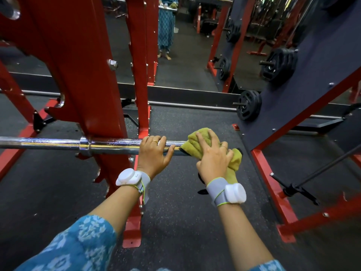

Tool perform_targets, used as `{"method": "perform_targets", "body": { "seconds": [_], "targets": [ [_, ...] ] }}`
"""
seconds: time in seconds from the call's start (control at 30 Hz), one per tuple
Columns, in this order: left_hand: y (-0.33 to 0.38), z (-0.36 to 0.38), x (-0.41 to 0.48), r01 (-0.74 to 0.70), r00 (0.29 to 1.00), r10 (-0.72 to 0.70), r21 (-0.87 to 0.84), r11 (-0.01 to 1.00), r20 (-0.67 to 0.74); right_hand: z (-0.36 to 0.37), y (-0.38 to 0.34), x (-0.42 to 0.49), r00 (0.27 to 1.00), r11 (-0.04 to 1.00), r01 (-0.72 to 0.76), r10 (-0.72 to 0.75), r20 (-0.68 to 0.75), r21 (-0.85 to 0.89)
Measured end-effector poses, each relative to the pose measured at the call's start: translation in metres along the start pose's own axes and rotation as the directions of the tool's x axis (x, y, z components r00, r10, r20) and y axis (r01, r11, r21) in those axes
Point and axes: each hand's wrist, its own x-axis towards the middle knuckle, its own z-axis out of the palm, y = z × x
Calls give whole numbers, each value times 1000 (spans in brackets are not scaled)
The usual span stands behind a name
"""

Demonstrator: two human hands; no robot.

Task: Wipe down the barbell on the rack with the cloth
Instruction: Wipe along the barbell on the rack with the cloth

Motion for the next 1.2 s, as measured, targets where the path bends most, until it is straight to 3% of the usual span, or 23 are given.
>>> {"method": "perform_targets", "body": {
  "seconds": [0.13, 0.23, 0.4, 0.63, 0.7, 0.87, 1.1, 1.2],
  "targets": [
    [-2, 0, -1, -5, 1000, 5, -9, 1000, 7, 24, 0, -12, 970, 989, 150, -150, -191, -16],
    [-1, 0, 0, -4, 1000, 3, -19, 1000, -3, 35, 13, -25, 948, 978, 210, -206, -243, -12],
    [0, -1, 0, 6, 1000, -6, -25, 1000, 4, 35, 14, -19, 966, 996, 47, -25, -258, 78],
    [-1, 1, 0, 9, 1000, -9, -11, 1000, 16, 55, 13, -35, 915, 962, 274, -265, -303, -14],
    [-1, 1, -1, 18, 1000, -18, -17, 1000, 17, 63, 23, -43, 910, 962, 273, -265, -319, -21],
    [0, 0, 0, 25, 999, -25, -14, 1000, 23, 59, 26, -36, 934, 993, 109, -85, -346, 50],
    [0, 1, 0, 27, 999, -27, -2, 1000, 24, 82, 24, -46, 870, 949, 302, -314, -380, -93],
    [0, 2, 0, 31, 999, -31, -2, 1000, 26, 86, 36, -53, 890, 966, 241, -258, -375, -92]
  ]
}}
